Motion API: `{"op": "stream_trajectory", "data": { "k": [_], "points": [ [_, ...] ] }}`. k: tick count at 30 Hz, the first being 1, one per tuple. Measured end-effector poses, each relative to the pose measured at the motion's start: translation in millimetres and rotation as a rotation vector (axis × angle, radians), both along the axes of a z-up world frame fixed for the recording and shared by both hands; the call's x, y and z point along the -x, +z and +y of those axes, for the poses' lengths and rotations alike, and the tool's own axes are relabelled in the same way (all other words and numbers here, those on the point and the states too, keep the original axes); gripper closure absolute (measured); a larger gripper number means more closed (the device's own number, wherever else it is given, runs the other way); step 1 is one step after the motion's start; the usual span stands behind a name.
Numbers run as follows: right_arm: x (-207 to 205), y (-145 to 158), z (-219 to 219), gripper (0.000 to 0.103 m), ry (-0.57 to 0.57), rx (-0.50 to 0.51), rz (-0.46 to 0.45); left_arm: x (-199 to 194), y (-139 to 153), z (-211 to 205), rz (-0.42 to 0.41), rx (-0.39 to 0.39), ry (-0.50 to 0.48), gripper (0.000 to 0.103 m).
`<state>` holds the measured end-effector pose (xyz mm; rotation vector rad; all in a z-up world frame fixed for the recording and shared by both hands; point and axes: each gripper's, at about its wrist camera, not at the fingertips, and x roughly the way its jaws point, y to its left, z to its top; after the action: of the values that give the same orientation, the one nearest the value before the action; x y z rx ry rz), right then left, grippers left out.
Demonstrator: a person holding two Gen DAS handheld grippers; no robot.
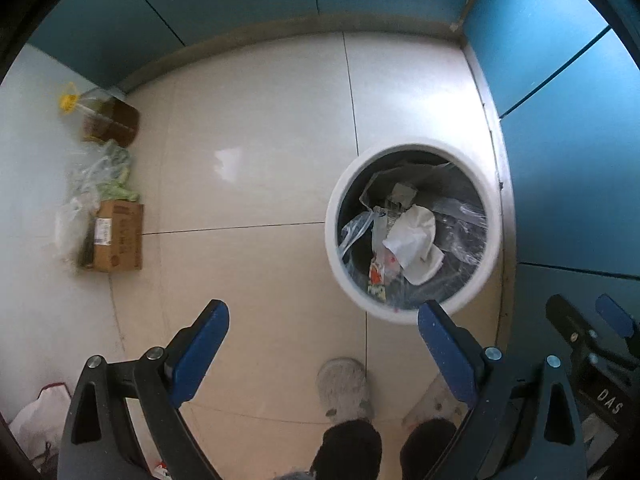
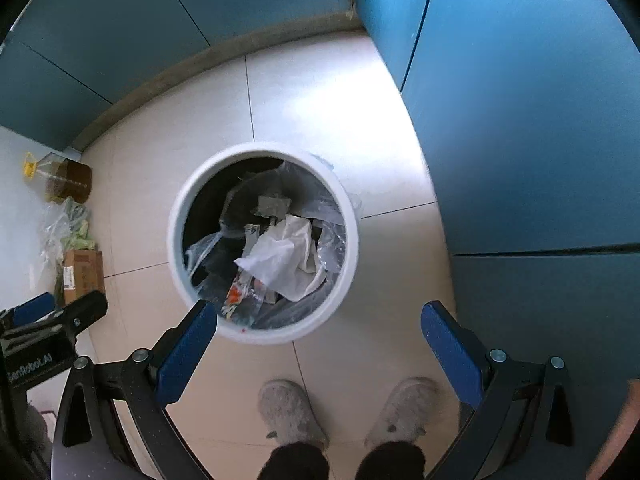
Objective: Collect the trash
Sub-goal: 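Carry wrapper and tissue to the white bin and open both tools over it, then swing both tools back from the bin toward the table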
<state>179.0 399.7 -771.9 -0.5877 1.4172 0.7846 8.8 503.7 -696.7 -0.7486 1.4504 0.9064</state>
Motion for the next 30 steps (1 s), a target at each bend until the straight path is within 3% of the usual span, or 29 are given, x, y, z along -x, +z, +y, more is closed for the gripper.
{"op": "stream_trajectory", "data": {
  "k": [11,19,24,30],
  "points": [
    [19,186,-32,0.0,0.088,-0.077,-0.074,19,168,-39,-0.074,-0.09,0.039,0.006],
    [32,318,-69,0.0,0.115,-0.135,-0.102,24,265,-75,-0.111,-0.126,0.018,0.006],
    [33,383,-98,0.0,0.111,-0.176,-0.099,28,315,-94,-0.138,-0.153,0.016,0.006],
    [32,431,-127,0.0,0.094,-0.232,-0.068,26,361,-111,-0.156,-0.193,0.002,0.006]
  ]
}}
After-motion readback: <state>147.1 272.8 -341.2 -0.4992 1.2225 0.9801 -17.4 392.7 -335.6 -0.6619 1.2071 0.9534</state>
